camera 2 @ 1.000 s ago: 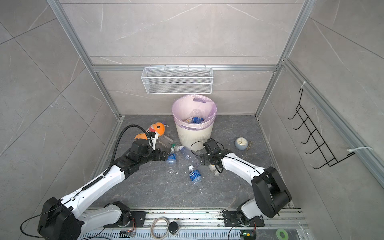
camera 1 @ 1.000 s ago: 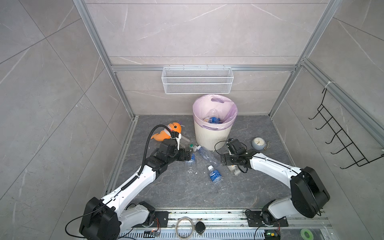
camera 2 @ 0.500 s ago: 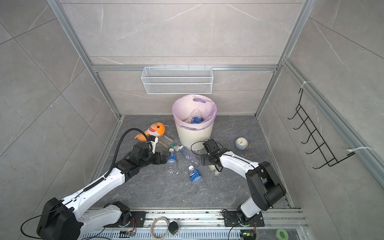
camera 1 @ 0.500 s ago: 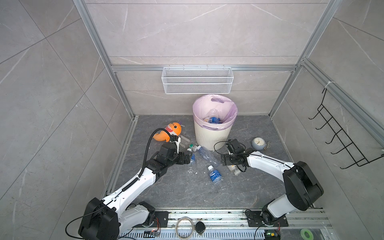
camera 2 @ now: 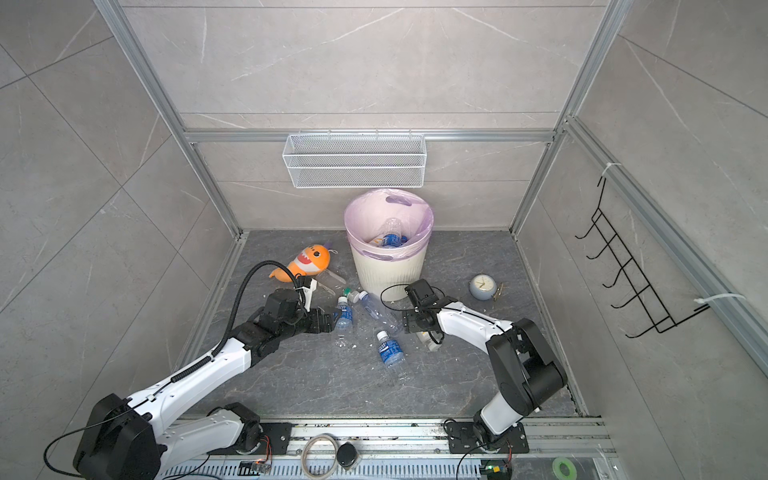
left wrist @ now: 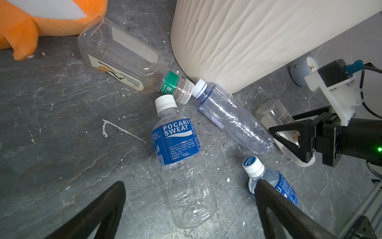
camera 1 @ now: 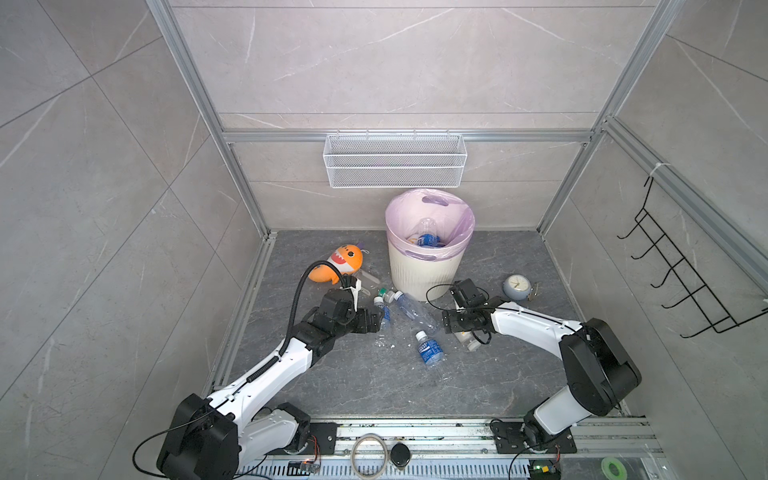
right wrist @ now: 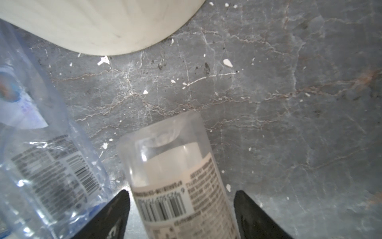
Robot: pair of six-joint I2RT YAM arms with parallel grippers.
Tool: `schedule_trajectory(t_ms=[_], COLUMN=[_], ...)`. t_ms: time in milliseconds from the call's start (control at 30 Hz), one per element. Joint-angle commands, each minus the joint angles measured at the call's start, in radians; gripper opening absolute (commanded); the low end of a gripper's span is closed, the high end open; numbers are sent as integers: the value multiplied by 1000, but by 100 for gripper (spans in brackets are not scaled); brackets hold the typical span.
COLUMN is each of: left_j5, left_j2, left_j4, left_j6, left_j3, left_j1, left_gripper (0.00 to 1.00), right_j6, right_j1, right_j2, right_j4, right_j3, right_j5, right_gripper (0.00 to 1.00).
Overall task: Throw the plastic bottles in the bin
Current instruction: 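Close the right gripper around the orange-label bottle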
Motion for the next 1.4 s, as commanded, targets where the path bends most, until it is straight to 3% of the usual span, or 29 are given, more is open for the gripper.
schedule_trajectory(t_ms=[0, 300, 667, 1067, 1367], left_j5=[22, 30, 32, 26, 23], left_j2=[-21, -16, -18, -51, -67], left_j4=[32, 31, 30, 17, 0], left_j6=[-17, -20, -22, -26, -26], left_j3=[-3, -18, -28, -45, -51], left_j1=[-4, -8, -10, -15, -24], left_gripper=[100, 100, 100, 100, 100], right_j6=[2, 1, 10, 34, 44], right_j1=[-5, -5, -5, -3, 37], right_j2=[21, 43, 20, -145, -336], right_j4=[11, 11, 14, 62, 64], right_j3=[1, -2, -21, -120, -191], right_j5=[-16, -31, -39, -37, -15], right_gripper=[80, 75, 59, 39, 35])
